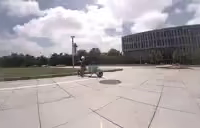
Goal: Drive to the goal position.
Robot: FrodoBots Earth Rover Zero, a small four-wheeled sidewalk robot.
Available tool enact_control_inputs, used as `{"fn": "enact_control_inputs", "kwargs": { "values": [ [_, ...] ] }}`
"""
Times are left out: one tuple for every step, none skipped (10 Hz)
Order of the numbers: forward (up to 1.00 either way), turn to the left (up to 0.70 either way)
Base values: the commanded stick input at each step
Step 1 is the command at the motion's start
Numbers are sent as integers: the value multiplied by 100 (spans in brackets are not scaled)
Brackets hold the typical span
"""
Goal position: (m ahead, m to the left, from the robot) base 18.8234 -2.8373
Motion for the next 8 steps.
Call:
{"fn": "enact_control_inputs", "kwargs": {
  "values": [
    [0, -65],
    [0, -65],
    [0, -65],
    [13, -59],
    [75, -35],
    [100, -11],
    [100, -1],
    [100, 0]
  ]
}}
